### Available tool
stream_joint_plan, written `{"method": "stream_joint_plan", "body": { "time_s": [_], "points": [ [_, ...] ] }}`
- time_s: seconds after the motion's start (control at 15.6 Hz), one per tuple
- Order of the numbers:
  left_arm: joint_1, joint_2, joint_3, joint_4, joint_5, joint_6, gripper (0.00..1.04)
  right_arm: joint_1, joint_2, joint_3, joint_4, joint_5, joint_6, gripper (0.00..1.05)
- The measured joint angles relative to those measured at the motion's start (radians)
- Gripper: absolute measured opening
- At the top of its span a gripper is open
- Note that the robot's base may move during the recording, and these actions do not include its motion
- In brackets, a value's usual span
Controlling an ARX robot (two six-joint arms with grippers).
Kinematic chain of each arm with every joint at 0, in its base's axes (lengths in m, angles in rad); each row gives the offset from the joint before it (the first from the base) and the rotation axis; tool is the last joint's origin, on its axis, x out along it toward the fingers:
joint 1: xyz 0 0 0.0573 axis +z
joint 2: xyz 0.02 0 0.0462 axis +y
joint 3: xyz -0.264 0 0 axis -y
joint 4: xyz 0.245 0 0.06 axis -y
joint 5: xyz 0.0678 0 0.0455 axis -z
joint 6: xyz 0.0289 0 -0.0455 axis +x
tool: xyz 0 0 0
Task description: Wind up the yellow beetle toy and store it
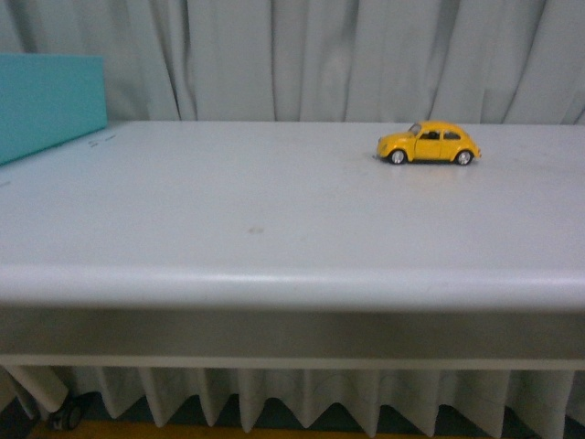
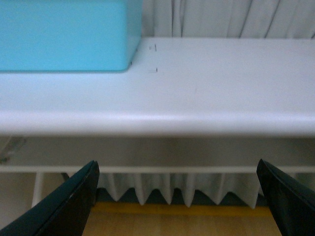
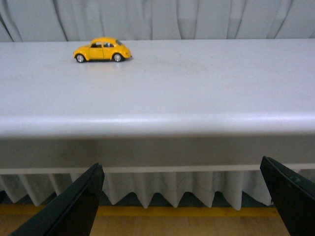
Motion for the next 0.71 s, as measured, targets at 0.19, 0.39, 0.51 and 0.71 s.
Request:
{"method": "stream_joint_plan", "body": {
  "time_s": [0.19,0.39,0.51,0.71],
  "points": [
    [0.000,0.000,0.000,0.001,0.000,0.000,0.98,0.000,0.000,0.000,-0.001,0.001,0.001,0.98],
    [0.000,0.000,0.000,0.000,0.000,0.000,0.98,0.000,0.000,0.000,0.000,0.000,0.001,0.98],
    [0.000,0.000,0.000,0.000,0.000,0.000,0.98,0.000,0.000,0.000,0.001,0.000,0.000,0.98],
    [0.000,0.000,0.000,0.001,0.001,0.000,0.98,0.000,0.000,0.000,0.001,0.000,0.001,0.98]
  ]
}}
